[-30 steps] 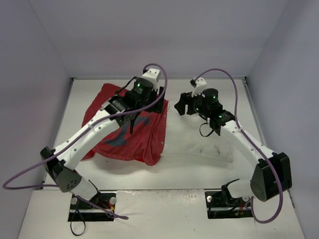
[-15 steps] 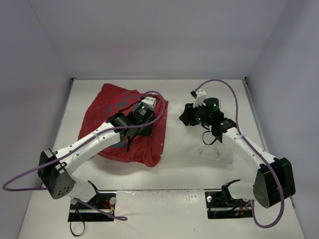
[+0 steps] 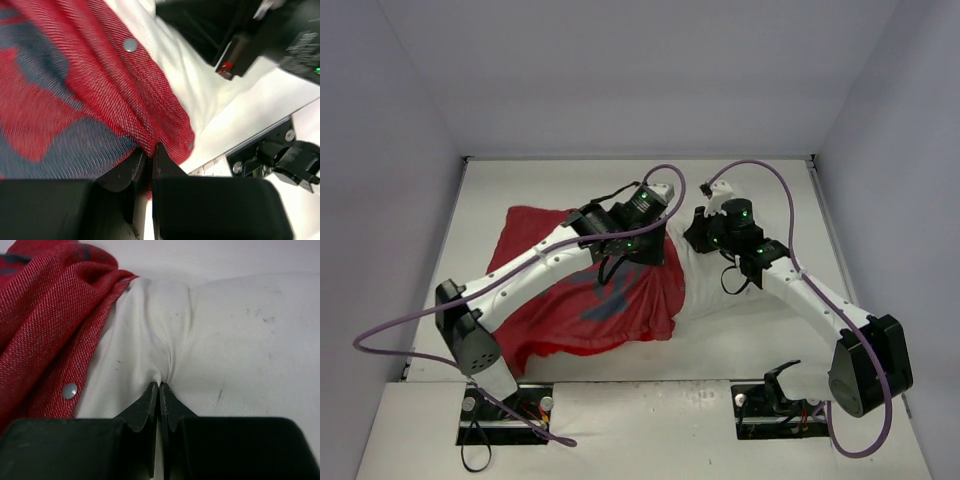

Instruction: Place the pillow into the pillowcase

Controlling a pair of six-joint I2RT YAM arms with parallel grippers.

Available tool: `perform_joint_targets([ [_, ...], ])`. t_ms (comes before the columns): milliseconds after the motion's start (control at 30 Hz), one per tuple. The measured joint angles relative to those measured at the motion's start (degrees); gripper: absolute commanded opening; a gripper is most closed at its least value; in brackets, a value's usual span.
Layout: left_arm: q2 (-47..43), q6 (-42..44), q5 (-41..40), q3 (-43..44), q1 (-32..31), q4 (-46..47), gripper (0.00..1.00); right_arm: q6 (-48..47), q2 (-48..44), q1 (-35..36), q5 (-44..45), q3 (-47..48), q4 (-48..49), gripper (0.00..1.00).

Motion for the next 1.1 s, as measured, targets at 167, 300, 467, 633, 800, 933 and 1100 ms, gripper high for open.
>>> perform_joint_targets([
  [167, 6.34, -1.33, 4.00, -0.92, 0.07, -0.33, 0.32, 0.85, 0.00, 1.64, 2.12, -0.42, 1.09, 0.00],
  [300, 5.57, -2.43, 3.37, -4.07, 0.20, 0.07, 0.70, 1.07, -0.04, 3.34, 3.13, -0.46, 1.31, 0.00],
  [467, -2.75, -3.43, -1.27, -5.31, 0.76, 0.85, 0.77, 0.90, -0.72, 3.89, 3.56, -0.46, 1.38, 0.06],
  [633, -13.42, -4.00, -7.98, -8.20, 1.97, 2.32, 0.76, 0.09, -1.33, 3.91, 3.89, -0.44, 1.36, 0.09],
  [800, -18.27, -4.24, -10.38, -15.91, 8.63, 2.34, 0.76, -0.37, -1.31, 3.82, 3.85, -0.13, 1.09, 0.09],
  [933, -18.12, -4.44, -10.23, -23.93, 16.85, 1.75, 0.76, -0.63, -1.31, 3.82, 3.78, 0.00, 1.07, 0.09],
  [1100, -14.91, -4.02, -9.73, -25.46, 22.62, -0.02, 0.45, -1.11, -1.29, 3.82, 3.32, 0.02, 1.09, 0.08],
])
